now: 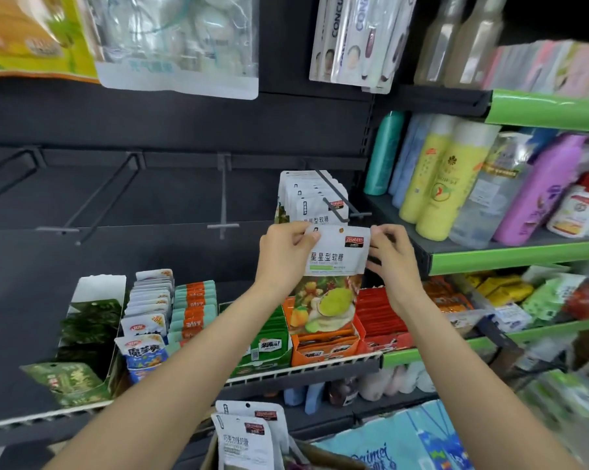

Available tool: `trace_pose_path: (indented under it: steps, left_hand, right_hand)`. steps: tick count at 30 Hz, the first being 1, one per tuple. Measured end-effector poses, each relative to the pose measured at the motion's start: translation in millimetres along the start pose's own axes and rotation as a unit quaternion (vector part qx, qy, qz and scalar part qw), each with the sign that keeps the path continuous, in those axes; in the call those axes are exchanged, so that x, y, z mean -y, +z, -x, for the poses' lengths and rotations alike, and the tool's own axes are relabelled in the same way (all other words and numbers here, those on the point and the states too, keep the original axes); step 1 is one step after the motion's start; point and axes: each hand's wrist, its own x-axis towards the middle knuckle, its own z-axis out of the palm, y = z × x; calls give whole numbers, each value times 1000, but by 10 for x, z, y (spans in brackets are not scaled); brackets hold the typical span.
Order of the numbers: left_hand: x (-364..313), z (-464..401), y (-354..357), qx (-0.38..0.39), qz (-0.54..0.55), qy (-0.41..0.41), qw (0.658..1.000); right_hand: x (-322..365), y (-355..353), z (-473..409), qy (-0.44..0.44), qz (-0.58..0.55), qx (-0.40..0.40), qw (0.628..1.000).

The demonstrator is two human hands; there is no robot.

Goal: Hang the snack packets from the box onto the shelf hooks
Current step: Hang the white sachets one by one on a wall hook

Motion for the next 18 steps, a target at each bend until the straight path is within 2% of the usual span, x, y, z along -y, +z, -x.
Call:
trace_pose_path:
  steps: [3,7,18]
  left_hand:
    - [-99,-13,109,-26,76,-46,996]
    - [-178,-96,200,-54,96,-79,991]
    - [-70,-31,217,-100,-35,-18,994]
  right_hand:
    - [22,-111,99,-48,12,45,998]
    - [16,-94,57,-89,60,8,994]
    - [-308,-36,-116,-98,175,-44,979]
